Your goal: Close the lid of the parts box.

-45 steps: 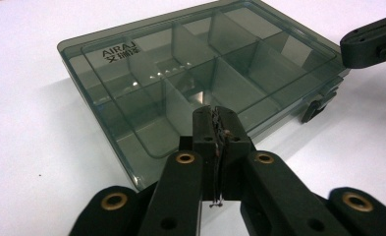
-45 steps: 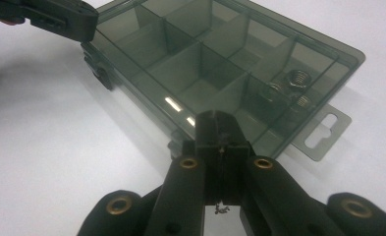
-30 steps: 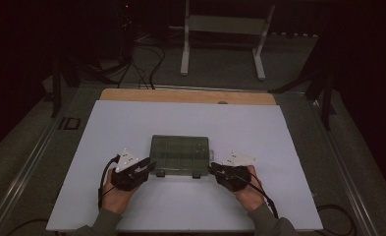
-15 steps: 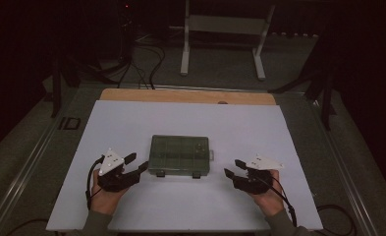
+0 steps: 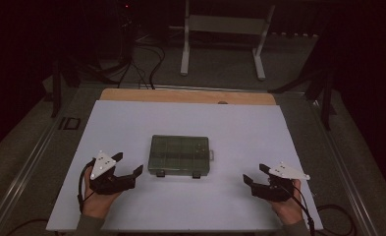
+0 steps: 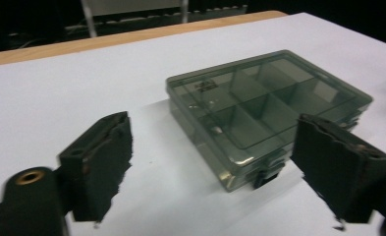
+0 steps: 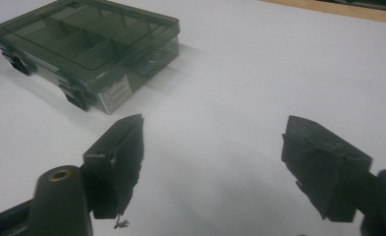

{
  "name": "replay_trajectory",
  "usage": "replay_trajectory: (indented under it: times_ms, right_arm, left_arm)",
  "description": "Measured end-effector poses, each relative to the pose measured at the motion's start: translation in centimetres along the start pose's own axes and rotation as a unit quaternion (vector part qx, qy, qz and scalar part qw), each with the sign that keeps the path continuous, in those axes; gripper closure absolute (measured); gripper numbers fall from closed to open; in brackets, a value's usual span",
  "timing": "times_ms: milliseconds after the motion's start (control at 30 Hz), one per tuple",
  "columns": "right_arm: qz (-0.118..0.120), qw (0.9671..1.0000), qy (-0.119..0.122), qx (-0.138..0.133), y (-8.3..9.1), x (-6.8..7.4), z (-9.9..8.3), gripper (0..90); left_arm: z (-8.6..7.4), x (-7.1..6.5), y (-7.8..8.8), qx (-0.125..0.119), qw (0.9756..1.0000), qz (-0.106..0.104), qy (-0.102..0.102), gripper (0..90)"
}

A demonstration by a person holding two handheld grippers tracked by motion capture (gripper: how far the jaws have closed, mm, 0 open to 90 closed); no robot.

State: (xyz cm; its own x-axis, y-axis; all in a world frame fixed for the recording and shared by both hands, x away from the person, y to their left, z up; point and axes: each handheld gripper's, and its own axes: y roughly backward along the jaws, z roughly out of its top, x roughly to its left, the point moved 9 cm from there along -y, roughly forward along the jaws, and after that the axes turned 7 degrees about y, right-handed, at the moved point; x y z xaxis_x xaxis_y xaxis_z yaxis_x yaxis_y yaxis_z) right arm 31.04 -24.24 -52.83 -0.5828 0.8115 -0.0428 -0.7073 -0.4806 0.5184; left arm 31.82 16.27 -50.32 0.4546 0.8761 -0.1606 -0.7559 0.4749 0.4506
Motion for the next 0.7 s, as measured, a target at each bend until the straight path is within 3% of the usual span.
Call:
replay_trajectory:
  times_ms: [200,700]
  right_arm:
    - [-0.008,0.9998,-0.017,-0.010,0.9,-0.5,-0.5,14.8]
    - [-0.008,0.9993,-0.020,-0.032,1.6,-0.6,-0.4,14.2]
  left_arm:
    - [-0.1,0.6,0.6,-0.002,1.0000,0.008,0.005,9.2]
    - [-0.7,1.7,1.5,-0.007,0.9997,0.020,0.008,5.8]
